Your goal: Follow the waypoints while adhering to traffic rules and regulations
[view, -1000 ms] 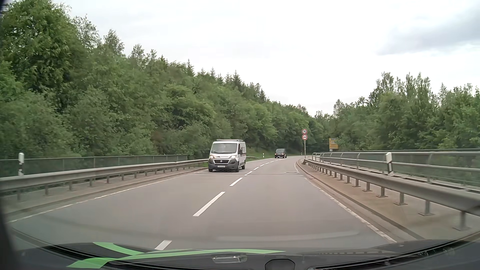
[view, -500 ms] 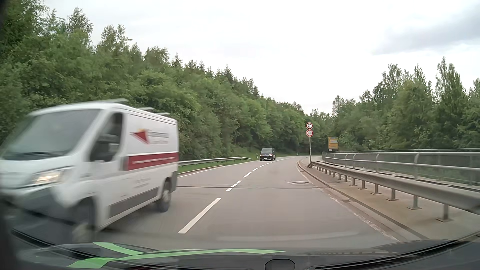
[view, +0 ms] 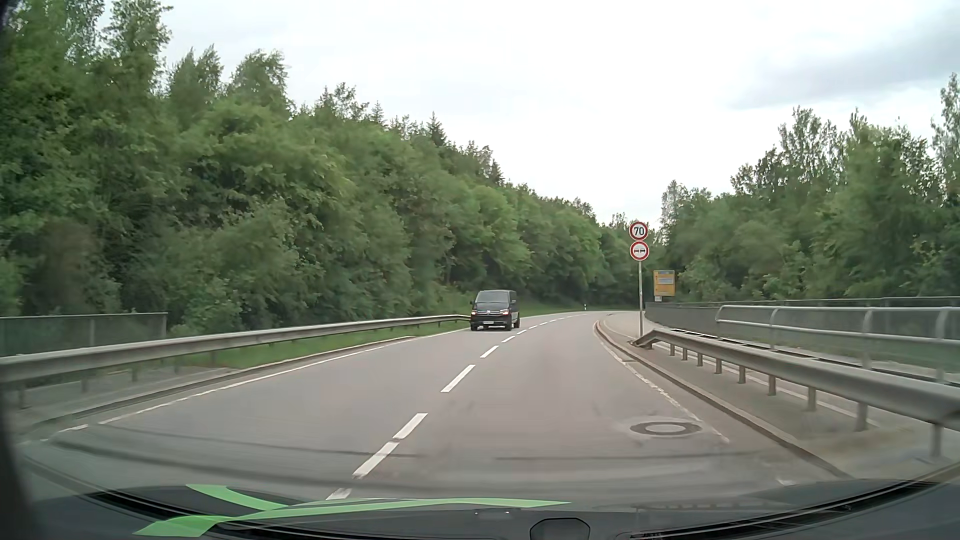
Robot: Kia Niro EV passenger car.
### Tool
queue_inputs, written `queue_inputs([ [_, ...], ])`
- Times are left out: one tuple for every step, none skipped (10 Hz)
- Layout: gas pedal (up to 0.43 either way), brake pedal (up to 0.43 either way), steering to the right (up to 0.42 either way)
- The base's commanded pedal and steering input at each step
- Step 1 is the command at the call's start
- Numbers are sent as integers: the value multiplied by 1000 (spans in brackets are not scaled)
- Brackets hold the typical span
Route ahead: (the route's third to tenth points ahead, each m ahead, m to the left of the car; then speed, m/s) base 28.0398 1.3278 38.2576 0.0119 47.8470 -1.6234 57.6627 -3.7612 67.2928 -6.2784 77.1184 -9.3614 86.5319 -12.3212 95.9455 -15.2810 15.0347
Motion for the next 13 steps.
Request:
queue_inputs([
  [110, 0, 17],
  [110, 0, 16],
  [110, 0, 16],
  [110, 0, 16],
  [110, 0, 16],
  [110, 0, 16],
  [110, 0, 16],
  [110, 0, 16],
  [110, 0, 16],
  [110, 0, 16],
  [110, 0, 16],
  [98, 0, 16],
  [87, 0, 16],
])
